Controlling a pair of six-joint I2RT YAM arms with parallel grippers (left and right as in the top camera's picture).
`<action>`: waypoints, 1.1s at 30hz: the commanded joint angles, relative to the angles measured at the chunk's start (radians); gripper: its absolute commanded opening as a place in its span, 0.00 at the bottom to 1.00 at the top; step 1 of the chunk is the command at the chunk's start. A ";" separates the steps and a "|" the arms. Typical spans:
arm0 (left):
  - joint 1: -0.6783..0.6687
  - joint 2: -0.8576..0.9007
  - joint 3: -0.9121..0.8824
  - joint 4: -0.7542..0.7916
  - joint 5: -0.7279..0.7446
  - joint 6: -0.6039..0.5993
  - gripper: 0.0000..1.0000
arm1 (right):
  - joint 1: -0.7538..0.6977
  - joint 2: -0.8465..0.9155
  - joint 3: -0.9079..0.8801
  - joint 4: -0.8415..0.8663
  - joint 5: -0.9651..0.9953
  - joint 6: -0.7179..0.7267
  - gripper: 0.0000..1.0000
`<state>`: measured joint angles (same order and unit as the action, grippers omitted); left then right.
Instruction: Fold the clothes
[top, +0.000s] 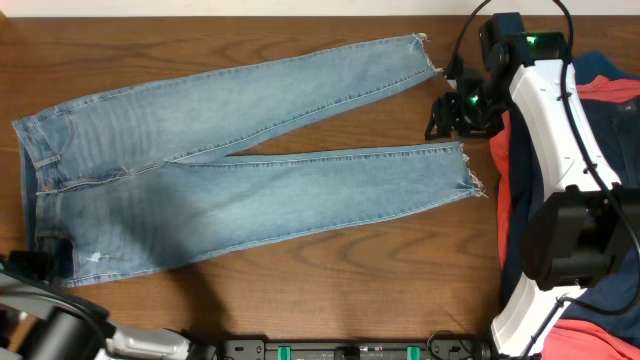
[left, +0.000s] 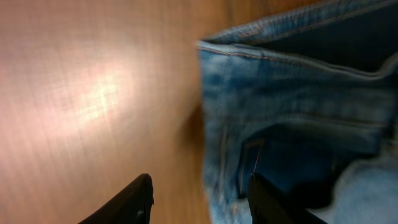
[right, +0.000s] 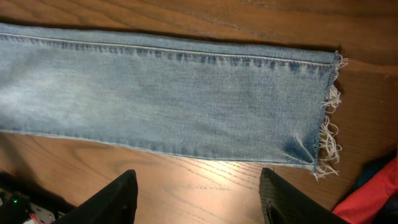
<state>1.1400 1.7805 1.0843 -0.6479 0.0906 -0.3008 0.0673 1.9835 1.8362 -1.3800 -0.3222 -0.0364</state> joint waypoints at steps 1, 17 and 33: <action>0.002 0.053 -0.004 0.045 0.053 0.068 0.52 | -0.005 0.002 0.002 -0.001 -0.010 0.019 0.61; 0.002 0.131 -0.005 0.164 -0.029 0.087 0.39 | -0.066 0.002 -0.114 0.056 0.139 0.257 0.63; 0.002 0.072 -0.003 0.135 0.033 0.079 0.06 | -0.177 0.002 -0.446 0.241 0.092 0.351 0.50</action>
<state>1.1374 1.8671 1.0950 -0.4931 0.1249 -0.2279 -0.1139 1.9835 1.4635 -1.1755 -0.1917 0.2783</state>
